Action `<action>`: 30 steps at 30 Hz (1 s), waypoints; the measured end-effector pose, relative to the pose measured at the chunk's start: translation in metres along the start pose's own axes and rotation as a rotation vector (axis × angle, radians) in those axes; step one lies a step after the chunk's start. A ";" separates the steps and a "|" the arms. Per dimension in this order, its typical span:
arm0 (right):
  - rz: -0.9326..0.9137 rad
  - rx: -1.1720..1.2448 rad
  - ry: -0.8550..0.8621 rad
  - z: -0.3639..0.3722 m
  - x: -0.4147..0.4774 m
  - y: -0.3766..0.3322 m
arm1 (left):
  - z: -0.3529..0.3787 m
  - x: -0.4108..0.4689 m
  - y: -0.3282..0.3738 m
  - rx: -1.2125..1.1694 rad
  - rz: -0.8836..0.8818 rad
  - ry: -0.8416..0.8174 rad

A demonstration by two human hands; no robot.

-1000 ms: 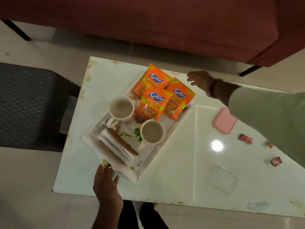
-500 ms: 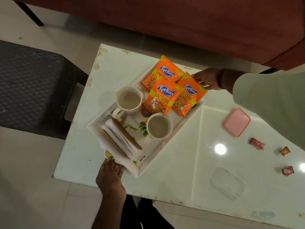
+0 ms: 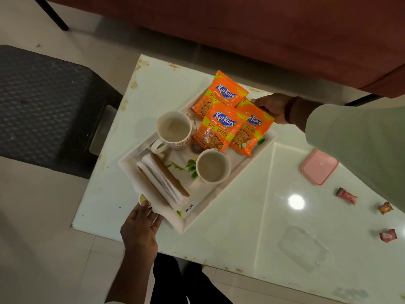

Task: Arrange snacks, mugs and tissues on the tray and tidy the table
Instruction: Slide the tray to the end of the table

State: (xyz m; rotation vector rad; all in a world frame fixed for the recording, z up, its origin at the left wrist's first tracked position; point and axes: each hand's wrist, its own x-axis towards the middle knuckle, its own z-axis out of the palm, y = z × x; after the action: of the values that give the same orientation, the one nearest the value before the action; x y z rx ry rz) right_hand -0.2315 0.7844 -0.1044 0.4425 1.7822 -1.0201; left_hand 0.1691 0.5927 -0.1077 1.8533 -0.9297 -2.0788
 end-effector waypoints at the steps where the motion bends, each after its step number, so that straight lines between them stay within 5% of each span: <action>1: -0.015 -0.002 0.020 0.000 0.000 0.002 | -0.001 0.000 0.003 0.015 -0.001 -0.004; 13: -0.124 0.328 0.092 -0.020 -0.033 0.072 | 0.009 0.031 0.068 0.269 0.055 -0.114; 30: -0.197 0.710 0.316 0.003 -0.073 0.162 | 0.137 0.068 0.167 0.684 0.214 -0.364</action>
State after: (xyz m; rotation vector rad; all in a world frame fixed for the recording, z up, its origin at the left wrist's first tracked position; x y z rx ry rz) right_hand -0.0867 0.8864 -0.1112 0.9139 1.7128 -1.8102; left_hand -0.0161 0.4688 -0.0661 1.5240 -2.0370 -2.1580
